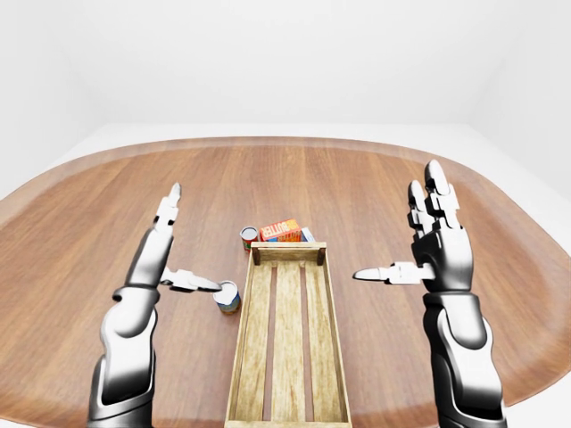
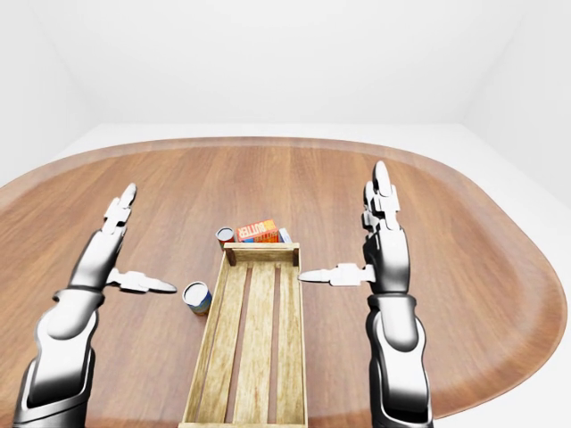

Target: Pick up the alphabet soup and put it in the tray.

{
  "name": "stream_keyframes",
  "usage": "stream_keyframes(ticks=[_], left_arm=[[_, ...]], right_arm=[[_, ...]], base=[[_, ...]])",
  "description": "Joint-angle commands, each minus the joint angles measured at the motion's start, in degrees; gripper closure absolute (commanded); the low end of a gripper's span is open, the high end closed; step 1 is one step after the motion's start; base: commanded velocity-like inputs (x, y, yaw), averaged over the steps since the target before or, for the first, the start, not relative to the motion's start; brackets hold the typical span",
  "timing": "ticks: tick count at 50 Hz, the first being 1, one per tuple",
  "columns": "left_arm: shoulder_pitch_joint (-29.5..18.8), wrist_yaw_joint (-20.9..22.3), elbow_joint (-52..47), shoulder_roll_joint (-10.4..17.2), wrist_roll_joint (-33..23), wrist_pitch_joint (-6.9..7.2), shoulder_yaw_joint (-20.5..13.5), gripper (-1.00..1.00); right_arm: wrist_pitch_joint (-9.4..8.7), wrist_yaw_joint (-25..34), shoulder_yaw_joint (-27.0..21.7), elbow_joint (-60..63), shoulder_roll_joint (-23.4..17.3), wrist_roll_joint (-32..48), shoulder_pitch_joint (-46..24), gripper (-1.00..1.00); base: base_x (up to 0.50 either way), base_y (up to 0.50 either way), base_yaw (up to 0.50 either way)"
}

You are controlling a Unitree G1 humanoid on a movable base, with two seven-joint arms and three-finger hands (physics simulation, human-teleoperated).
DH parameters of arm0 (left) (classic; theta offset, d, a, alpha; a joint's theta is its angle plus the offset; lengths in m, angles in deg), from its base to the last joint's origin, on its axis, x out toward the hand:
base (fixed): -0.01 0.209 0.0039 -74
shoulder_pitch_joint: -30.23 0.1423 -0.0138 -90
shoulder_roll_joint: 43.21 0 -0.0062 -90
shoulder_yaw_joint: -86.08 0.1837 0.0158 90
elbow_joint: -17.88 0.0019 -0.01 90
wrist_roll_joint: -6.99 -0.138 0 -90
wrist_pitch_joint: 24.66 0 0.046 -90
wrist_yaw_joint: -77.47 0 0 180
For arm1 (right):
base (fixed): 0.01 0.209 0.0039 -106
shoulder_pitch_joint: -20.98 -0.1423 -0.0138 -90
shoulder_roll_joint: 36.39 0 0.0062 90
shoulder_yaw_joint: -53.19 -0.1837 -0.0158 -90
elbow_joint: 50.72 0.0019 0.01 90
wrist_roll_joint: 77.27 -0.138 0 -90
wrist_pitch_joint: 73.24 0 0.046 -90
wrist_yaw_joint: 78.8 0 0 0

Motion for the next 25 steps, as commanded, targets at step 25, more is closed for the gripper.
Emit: stream_keyframes(ticks=[25], left_arm=[[-2.02, 14.03, 24.21, 6.31, -44.15, -6.36, 1.83, -1.00]], right_arm=[[0.00, -0.30, 0.45, 1.31, -0.20, -1.48, -1.34, -1.00]], base=[[0.00, 0.00, 0.00]])
